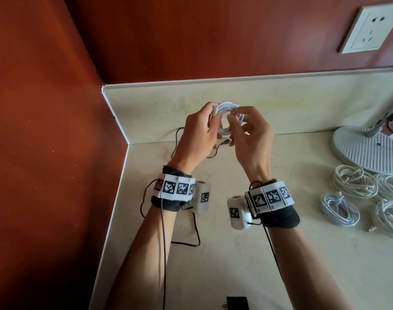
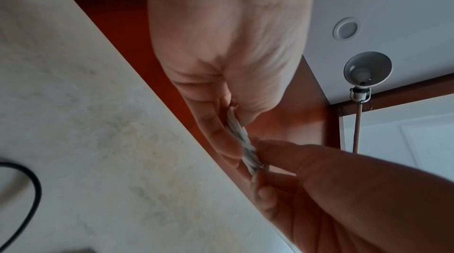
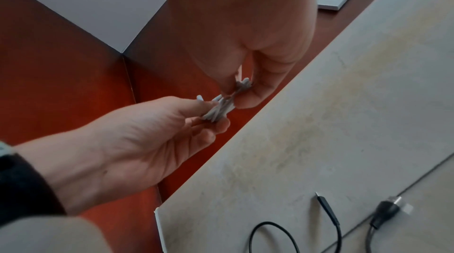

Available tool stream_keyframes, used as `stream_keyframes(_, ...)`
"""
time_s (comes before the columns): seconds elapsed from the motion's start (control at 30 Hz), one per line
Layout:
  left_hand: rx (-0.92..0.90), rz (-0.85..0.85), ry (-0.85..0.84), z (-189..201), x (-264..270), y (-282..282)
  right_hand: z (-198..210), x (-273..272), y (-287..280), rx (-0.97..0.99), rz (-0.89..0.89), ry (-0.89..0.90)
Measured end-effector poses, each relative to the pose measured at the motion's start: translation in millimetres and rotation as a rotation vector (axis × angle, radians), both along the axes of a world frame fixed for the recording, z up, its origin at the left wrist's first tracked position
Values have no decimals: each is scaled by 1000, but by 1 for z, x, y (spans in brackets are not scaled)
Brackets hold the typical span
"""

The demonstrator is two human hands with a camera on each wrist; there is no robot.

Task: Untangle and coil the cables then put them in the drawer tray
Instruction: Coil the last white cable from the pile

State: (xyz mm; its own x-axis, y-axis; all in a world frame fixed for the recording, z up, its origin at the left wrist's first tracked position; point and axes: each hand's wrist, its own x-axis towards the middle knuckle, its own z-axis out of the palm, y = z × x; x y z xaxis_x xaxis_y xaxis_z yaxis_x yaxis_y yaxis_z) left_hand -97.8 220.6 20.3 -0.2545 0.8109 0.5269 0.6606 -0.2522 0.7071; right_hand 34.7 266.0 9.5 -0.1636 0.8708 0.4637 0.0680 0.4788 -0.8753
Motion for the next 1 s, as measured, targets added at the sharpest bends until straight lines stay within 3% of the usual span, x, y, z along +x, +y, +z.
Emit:
stream_keyframes(0.57,-33,-82,158,-3,15,2,-9,5,21,-451,27,-68)
stream_keyframes(0.83,-101,14,-116,-8,-9,2,-11,18,15,-536,508,178)
stream_keyframes(1.0,-103,-24,-227,-8,-14,1,-7,20,14,-444,503,126)
